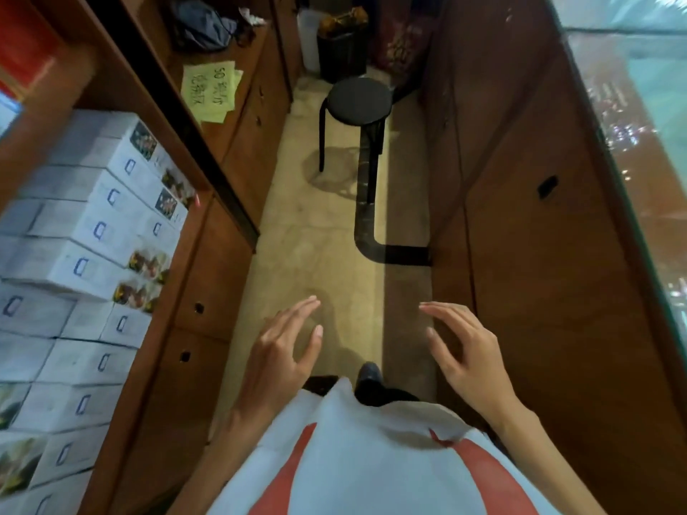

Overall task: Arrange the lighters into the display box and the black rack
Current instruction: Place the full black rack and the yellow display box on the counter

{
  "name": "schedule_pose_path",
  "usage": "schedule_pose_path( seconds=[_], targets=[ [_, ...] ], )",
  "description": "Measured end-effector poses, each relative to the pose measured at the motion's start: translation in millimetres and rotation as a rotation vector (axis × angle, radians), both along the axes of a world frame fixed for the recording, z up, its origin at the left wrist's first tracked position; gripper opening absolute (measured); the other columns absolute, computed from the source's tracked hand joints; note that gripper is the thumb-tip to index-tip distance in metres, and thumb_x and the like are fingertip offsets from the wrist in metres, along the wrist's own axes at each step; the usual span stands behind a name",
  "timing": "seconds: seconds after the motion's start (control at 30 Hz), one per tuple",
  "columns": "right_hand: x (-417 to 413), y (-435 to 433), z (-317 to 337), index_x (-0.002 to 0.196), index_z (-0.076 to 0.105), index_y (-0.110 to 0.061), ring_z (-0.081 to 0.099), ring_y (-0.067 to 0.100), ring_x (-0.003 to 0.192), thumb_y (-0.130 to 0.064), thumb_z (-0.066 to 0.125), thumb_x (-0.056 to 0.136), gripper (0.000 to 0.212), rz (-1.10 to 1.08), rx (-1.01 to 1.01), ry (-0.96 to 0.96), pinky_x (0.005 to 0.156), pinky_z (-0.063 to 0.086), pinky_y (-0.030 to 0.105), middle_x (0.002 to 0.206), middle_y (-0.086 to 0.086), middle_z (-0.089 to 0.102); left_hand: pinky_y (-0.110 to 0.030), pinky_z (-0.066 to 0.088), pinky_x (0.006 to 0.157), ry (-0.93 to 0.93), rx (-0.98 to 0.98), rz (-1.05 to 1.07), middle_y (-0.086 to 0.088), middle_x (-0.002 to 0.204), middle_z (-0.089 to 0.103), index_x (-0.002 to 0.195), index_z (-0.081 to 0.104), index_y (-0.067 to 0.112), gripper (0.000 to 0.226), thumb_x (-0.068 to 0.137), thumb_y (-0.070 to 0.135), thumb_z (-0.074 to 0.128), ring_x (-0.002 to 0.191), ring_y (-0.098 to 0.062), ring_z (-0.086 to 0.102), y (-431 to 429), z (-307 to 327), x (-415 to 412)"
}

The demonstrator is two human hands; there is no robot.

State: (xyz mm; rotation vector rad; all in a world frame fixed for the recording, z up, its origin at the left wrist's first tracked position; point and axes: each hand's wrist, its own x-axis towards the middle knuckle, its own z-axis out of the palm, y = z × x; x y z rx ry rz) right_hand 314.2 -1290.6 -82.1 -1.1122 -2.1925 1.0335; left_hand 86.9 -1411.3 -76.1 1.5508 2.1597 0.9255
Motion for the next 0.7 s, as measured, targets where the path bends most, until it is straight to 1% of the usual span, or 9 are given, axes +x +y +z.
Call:
schedule_pose_path(
  seconds=[0.1, 0.2, 0.33, 0.4, 0.47, 0.53, 0.6, 0.63, 0.7],
  targets=[
    [-21.3, 68.6, 4.7, 0.116, 0.063, -0.015, 0.055, 0.008, 0.112, -0.016, 0.060, 0.089, 0.027, -0.002, -0.010, -0.008, 0.095, 0.044, 0.025, 0.115, -0.009, 0.060, -0.035, 0.047, 0.097, -0.045, -0.011, 0.032, -0.004, 0.126, 0.060, 0.122, 0.061, 0.007, 0.037, 0.088, 0.020, 0.053, 0.117, -0.016, 0.056, 68.8, 3.0, -12.2],
    [-41.8, 135.0, 3.8, 0.116, 0.063, -0.015, 0.056, 0.007, 0.113, -0.027, 0.055, 0.089, 0.030, -0.001, -0.013, 0.005, 0.094, 0.044, 0.023, 0.115, -0.009, 0.061, -0.036, 0.048, 0.096, -0.061, -0.025, 0.030, -0.004, 0.126, 0.061, 0.122, 0.061, 0.007, 0.038, 0.088, 0.021, 0.053, 0.117, -0.017, 0.057, 137.6, 4.0, -33.0],
    [-74.4, 227.1, -7.9, 0.118, 0.059, -0.027, 0.052, -0.003, 0.115, -0.031, 0.054, 0.090, 0.028, -0.022, -0.028, 0.003, 0.095, 0.040, 0.009, 0.116, -0.025, 0.055, -0.030, 0.047, 0.096, -0.047, -0.035, -0.003, -0.003, 0.126, 0.061, 0.122, 0.061, 0.008, 0.038, 0.088, 0.022, 0.052, 0.116, -0.016, 0.057, 236.7, -3.0, -75.5],
    [-96.2, 275.3, -10.4, 0.117, 0.058, -0.029, 0.051, -0.004, 0.114, -0.030, 0.054, 0.090, 0.028, -0.057, -0.015, 0.002, 0.094, 0.040, 0.008, 0.116, -0.027, 0.054, -0.026, 0.045, 0.095, -0.044, -0.035, -0.024, -0.002, 0.126, 0.061, 0.122, 0.061, 0.009, 0.038, 0.088, 0.023, 0.051, 0.116, -0.015, 0.057, 290.6, -3.8, -101.8],
    [-119.0, 322.3, -7.5, 0.116, 0.059, -0.028, 0.053, -0.002, 0.113, -0.029, 0.054, 0.090, 0.027, -0.098, -0.016, 0.004, 0.094, 0.041, 0.010, 0.114, -0.023, 0.057, -0.023, 0.043, 0.094, -0.037, -0.035, -0.053, 0.000, 0.126, 0.060, 0.123, 0.060, 0.011, 0.038, 0.090, 0.026, 0.051, 0.116, -0.012, 0.056, 345.5, -0.1, -129.6],
    [-140.8, 364.5, 1.0, 0.117, 0.061, -0.024, 0.053, 0.000, 0.113, -0.028, 0.055, 0.090, 0.028, -0.144, -0.011, 0.026, 0.095, 0.042, 0.013, 0.115, -0.015, 0.060, -0.020, 0.041, 0.095, -0.041, -0.023, -0.097, 0.006, 0.127, 0.057, 0.124, 0.058, 0.014, 0.040, 0.091, 0.034, 0.047, 0.118, -0.007, 0.053, 398.1, 9.1, -154.8],
    [-160.5, 406.3, 11.2, 0.117, 0.063, -0.019, 0.054, 0.002, 0.114, -0.028, 0.055, 0.090, 0.030, -0.178, 0.005, 0.036, 0.097, 0.043, 0.016, 0.116, -0.010, 0.061, -0.011, 0.036, 0.095, -0.045, -0.018, -0.138, 0.012, 0.129, 0.052, 0.127, 0.055, 0.019, 0.044, 0.090, 0.041, 0.043, 0.119, 0.000, 0.048, 450.9, 17.9, -177.6],
    [-168.0, 425.7, 16.3, 0.116, 0.063, -0.018, 0.054, 0.003, 0.114, -0.028, 0.054, 0.090, 0.030, -0.194, 0.008, 0.036, 0.097, 0.044, 0.017, 0.117, -0.009, 0.062, -0.008, 0.034, 0.094, -0.042, -0.020, -0.153, 0.012, 0.129, 0.052, 0.127, 0.055, 0.020, 0.044, 0.090, 0.042, 0.044, 0.119, 0.001, 0.047, 476.1, 21.6, -186.1],
    [-179.8, 463.2, 25.0, 0.116, 0.063, -0.018, 0.054, 0.004, 0.114, -0.028, 0.054, 0.090, 0.030, -0.235, 0.017, 0.045, 0.096, 0.044, 0.019, 0.117, -0.009, 0.061, -0.008, 0.033, 0.093, -0.047, -0.018, -0.183, 0.008, 0.130, 0.054, 0.126, 0.056, 0.020, 0.042, 0.090, 0.039, 0.048, 0.119, -0.001, 0.048, 525.0, 27.2, -199.4]
  ],
)
